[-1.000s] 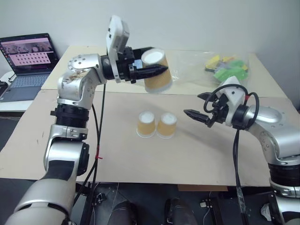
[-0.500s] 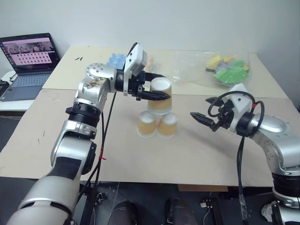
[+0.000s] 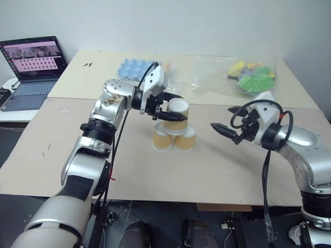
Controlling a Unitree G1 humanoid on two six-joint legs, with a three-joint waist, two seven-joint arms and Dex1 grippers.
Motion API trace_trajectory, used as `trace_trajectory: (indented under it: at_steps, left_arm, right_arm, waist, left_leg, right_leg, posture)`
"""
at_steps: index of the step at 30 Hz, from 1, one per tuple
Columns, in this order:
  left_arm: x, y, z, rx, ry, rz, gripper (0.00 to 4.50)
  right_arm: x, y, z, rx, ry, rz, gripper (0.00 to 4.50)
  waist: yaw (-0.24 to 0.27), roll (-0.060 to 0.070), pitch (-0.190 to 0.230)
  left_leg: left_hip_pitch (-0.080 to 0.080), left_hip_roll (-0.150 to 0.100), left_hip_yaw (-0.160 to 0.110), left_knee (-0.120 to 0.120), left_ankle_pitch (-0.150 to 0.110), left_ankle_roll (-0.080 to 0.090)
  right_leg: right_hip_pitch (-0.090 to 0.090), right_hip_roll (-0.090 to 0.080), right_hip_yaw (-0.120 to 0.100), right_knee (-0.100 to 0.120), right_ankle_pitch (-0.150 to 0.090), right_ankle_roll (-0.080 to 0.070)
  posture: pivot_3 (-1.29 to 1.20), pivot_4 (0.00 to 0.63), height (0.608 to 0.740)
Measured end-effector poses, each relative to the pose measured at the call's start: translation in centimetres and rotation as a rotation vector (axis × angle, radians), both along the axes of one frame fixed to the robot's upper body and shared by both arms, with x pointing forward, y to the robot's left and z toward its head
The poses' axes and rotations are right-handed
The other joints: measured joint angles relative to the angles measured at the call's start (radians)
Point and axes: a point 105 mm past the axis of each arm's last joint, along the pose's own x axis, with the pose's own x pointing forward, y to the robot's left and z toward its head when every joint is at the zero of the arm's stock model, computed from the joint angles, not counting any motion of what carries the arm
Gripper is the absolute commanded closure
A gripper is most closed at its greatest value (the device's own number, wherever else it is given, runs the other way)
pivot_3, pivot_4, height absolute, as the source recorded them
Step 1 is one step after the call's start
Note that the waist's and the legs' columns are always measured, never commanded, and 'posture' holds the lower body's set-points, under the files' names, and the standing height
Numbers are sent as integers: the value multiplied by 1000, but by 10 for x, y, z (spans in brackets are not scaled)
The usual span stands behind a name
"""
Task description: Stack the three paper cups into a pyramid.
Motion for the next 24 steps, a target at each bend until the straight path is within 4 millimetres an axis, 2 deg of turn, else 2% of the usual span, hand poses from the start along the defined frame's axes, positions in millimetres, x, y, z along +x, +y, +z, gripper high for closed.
trace_trajectory:
  at_steps: [15, 17, 18, 20, 24]
  left_arm:
    - [6, -8, -6, -4, -9, 5, 1825]
    - [7, -8, -6, -7, -9, 5, 911]
    - [7, -9, -6, -5, -9, 5, 742]
    - [8, -9, -7, 1, -3, 6, 42]
    - [8, -9, -8, 9, -1, 7, 42]
  right_arm:
    - [-3, -1, -2, -1, 1, -6, 0]
    - [-4, -2, -5, 0, 6, -12, 0]
    - [-4, -3, -5, 0, 6, -16, 0]
    - [-4, -3, -3, -1, -1, -18, 0]
    - [-5, -3, -2, -1, -9, -22, 0]
  waist:
    - [2, 0, 0]
    - [3, 0, 0]
    - [2, 0, 0]
    - [1, 0, 0]
    - [1, 0, 0]
  left_leg:
    - [0, 0, -1, 1, 0, 0]
    - [0, 0, -1, 1, 0, 1]
    - [0, 0, -1, 1, 0, 1]
    - [0, 0, -1, 1, 0, 1]
    - [0, 0, -1, 1, 0, 1]
  right_leg:
    - [1, 0, 0, 0, 0, 0]
    - [1, 0, 0, 0, 0, 0]
    - [1, 0, 0, 0, 0, 0]
    - [1, 0, 0, 0, 0, 0]
    - [0, 0, 0, 0, 0, 0]
  posture:
    - [0, 150, 735]
    - [0, 150, 735]
    - [0, 150, 735]
    - [0, 150, 735]
    - [0, 150, 735]
